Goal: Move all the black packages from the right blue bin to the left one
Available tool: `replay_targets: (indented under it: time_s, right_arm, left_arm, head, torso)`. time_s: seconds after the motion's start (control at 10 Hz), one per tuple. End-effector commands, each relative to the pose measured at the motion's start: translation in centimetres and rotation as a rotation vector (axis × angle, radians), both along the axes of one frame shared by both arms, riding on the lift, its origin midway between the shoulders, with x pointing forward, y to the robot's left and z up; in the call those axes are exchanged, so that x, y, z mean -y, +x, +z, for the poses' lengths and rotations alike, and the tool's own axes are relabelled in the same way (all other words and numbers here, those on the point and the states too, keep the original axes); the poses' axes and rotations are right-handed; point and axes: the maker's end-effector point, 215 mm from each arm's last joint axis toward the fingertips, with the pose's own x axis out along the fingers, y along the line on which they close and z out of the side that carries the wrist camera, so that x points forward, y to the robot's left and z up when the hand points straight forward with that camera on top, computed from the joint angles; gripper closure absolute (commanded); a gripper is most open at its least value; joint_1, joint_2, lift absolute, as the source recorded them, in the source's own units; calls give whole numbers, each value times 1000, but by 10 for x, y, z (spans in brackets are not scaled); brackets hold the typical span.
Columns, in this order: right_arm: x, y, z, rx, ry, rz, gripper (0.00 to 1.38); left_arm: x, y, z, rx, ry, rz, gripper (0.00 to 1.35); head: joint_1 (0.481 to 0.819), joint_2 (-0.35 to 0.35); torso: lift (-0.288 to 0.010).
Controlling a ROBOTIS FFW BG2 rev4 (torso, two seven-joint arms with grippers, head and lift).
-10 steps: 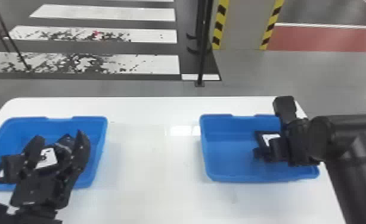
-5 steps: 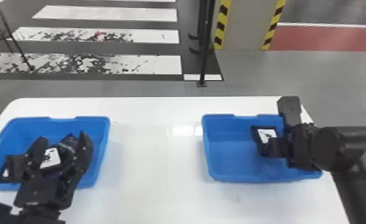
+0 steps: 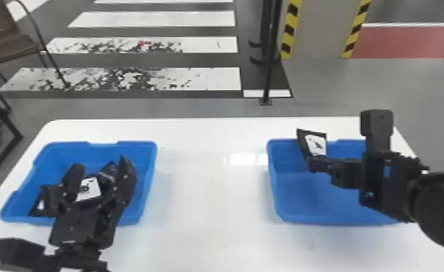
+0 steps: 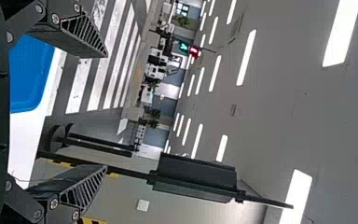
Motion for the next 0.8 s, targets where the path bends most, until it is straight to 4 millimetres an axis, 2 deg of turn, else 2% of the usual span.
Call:
replay_targets:
  time_s: [0.0,0.1,0.2,0.3,0.4,0.5,0.7]
  right_arm:
    - [-45,-5,27,79,113,114,1151]
    - [-109,-10,44,125,255,266,1151]
    - [-167,-30,53,117,381,401,1151]
    - [-210,-55,58,84,460,494,1151]
    - [-244,-79,65,62,512,572,1151]
    - [-270,-95,75,63,537,638,1151]
    - [-306,-119,81,44,563,729,1151]
  left_arm:
    - [3,-4,12,42,-11,3,205]
    - [13,-3,26,74,-54,-14,209]
    - [28,0,35,81,-106,-53,209]
    - [50,2,45,89,-154,-101,211]
    - [68,5,46,80,-157,-140,211]
    - [79,9,36,42,-157,-166,211]
    - [91,14,18,-26,-120,-202,214]
  head:
    - [695,59]
    - [695,95]
    - [695,149]
    - [695,181]
    - [695,232]
    - [695,269]
    - [695,311]
  torso:
    - [-154]
    - [-154]
    - [-154]
    - [-154]
    - [-154]
    - [-154]
    - [-154]
